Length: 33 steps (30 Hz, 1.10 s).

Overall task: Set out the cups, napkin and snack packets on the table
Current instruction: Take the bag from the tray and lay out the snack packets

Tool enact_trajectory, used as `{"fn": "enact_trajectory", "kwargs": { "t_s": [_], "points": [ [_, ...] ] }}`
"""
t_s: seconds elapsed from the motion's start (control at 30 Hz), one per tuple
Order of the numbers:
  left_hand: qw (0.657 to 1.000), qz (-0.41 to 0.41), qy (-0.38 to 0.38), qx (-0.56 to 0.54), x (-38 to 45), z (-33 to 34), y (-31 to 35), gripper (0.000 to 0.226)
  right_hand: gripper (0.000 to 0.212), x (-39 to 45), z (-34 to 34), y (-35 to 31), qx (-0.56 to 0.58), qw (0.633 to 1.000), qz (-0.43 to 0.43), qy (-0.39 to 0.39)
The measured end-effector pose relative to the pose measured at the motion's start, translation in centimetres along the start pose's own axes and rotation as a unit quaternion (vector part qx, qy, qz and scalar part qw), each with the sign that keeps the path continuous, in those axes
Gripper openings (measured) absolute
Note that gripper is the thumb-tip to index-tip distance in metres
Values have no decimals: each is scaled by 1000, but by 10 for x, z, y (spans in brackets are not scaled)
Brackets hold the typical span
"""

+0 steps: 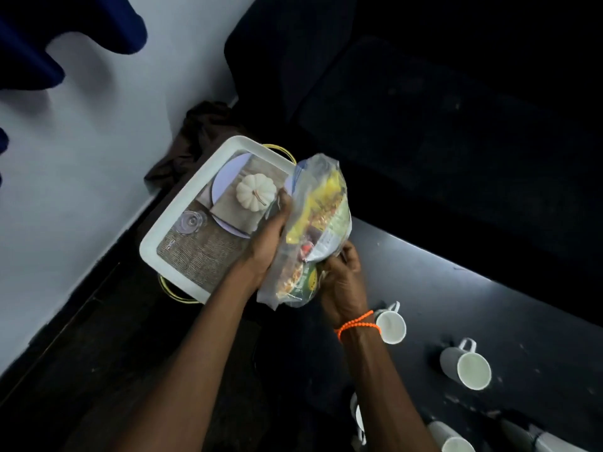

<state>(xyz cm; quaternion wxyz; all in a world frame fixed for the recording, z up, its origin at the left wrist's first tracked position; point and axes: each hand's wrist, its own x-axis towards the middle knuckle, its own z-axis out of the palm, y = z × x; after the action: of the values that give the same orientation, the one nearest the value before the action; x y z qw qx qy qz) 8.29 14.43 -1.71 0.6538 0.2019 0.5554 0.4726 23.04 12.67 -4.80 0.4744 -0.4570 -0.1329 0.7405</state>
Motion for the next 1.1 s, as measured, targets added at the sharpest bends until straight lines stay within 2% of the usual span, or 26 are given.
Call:
{"fn": "enact_trajectory", "kwargs": {
  "t_s": [0.07, 0.17, 0.3, 0.4, 0.43, 0.5, 0.57, 0.67, 0.8, 0.87, 0.97, 1.1],
  "points": [
    [985, 6, 51, 167, -3, 6, -11, 43, 43, -4, -15, 6, -58, 995, -3, 80],
    [963, 17, 78, 258, 0, 7, -31, 41, 40, -6, -39, 12, -160, 966, 40, 198],
    [965, -4, 64, 254, 3, 14, -40, 22, 39, -12, -60, 13, -189, 946, 92, 246],
    [978, -35, 16, 205, -1, 29, -38, 16, 22, -22, -56, 0, -215, 940, 28, 264],
    [984, -45, -1, 174, -3, 35, -36, 15, 25, -26, -52, -6, -221, 936, 0, 273],
    [992, -86, -38, 83, -8, 46, -36, 14, 41, -34, -43, -19, -202, 945, -37, 253],
    [988, -132, -79, 5, -14, 55, -36, 30, 54, -39, -33, -33, -173, 968, -45, 178],
    [983, -153, -95, 21, -21, 64, -37, 42, 58, -43, -24, -50, -187, 977, -46, 89],
    [989, -138, -45, 33, -26, 75, -39, 14, 49, -45, -30, -56, -198, 978, -55, 18],
    [991, -121, -20, 55, -27, 80, -40, 11, 47, -47, -34, -55, -200, 978, -56, -7],
    [992, -101, -39, 68, -31, 84, -42, 28, 47, -48, -37, -52, -174, 984, -32, -8],
    [990, -45, -98, 95, -42, 89, -48, 66, 43, -44, -36, -54, -169, 984, 24, 53]
  ]
}}
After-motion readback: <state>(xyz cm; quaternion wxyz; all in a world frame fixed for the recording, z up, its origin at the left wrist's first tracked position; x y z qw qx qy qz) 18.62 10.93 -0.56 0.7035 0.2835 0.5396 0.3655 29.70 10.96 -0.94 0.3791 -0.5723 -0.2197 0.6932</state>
